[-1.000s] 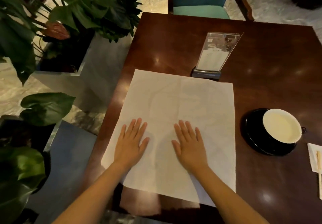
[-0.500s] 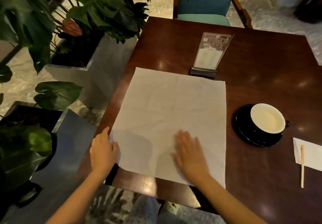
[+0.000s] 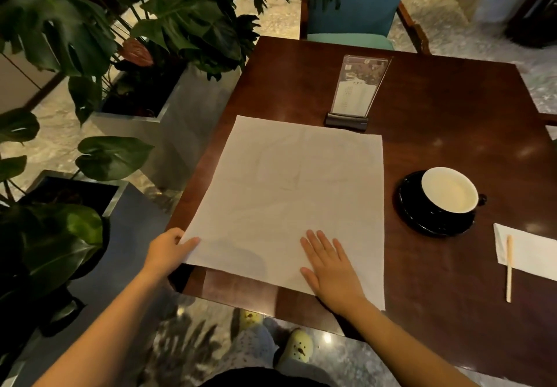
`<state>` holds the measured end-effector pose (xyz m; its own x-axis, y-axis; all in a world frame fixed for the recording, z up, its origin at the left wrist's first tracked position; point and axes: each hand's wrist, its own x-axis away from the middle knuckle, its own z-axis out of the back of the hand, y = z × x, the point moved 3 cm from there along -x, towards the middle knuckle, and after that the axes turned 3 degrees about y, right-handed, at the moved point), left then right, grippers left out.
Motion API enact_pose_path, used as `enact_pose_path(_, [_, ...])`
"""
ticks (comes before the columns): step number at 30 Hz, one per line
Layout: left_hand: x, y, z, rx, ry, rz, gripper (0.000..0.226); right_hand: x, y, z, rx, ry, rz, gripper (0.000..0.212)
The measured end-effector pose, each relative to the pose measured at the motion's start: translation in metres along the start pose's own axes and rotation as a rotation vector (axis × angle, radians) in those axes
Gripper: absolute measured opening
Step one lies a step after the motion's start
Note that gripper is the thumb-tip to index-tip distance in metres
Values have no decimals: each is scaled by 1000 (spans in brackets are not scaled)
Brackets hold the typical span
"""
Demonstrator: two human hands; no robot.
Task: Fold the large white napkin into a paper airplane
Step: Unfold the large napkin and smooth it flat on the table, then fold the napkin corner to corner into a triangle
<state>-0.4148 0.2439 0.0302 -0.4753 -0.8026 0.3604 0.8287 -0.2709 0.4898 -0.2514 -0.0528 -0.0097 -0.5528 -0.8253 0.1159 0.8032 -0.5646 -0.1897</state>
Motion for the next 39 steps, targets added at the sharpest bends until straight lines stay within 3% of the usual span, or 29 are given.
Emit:
enact_pose_path(7, [10, -9, -12, -273, 175, -62, 31, 66, 58, 12, 91, -65, 158, 62])
enact_pose_path(10, [20, 7, -16, -413, 356, -235, 28, 84, 72, 23, 81, -48, 192, 56])
enact_pose_path(12, [28, 26, -28, -440, 401, -443, 25, 89, 74, 30, 60, 25, 226, 49])
enact_pose_path(15, [49, 55, -72, -363, 136, -774, 47, 87, 71, 39, 36, 82, 209, 66])
enact_pose_path(18, [65, 70, -110, -462, -98, -895, 59, 75, 69, 50, 28, 76, 192, 40])
enact_pose_path(20, [67, 69, -118, -534, -155, -885, 60, 66, 70, 61, -59, 34, 135, 12])
enact_pose_path(23, [67, 70, -110, -495, -174, -878, 70, 51, 71, 81, -200, 31, 72, 37])
enact_pose_path(26, [76, 96, -98, -238, -290, -729, 84, 22, 66, 106, -361, 2, 82, 36])
enact_pose_path(28, [86, 125, -89, 65, -360, -627, 63, -7, 56, 124, -427, -36, 110, 24])
enact_pose_path(30, [88, 151, -84, 277, -310, -587, 37, -40, 43, 141, -473, -33, 146, 16])
enact_pose_path(35, [55, 185, -54, 432, -84, -391, 7, -116, 21, 178, -561, 60, 135, 13])
enact_pose_path(39, [13, 198, -14, 467, -29, -405, 1, -172, 3, 200, -655, 151, 106, 14])
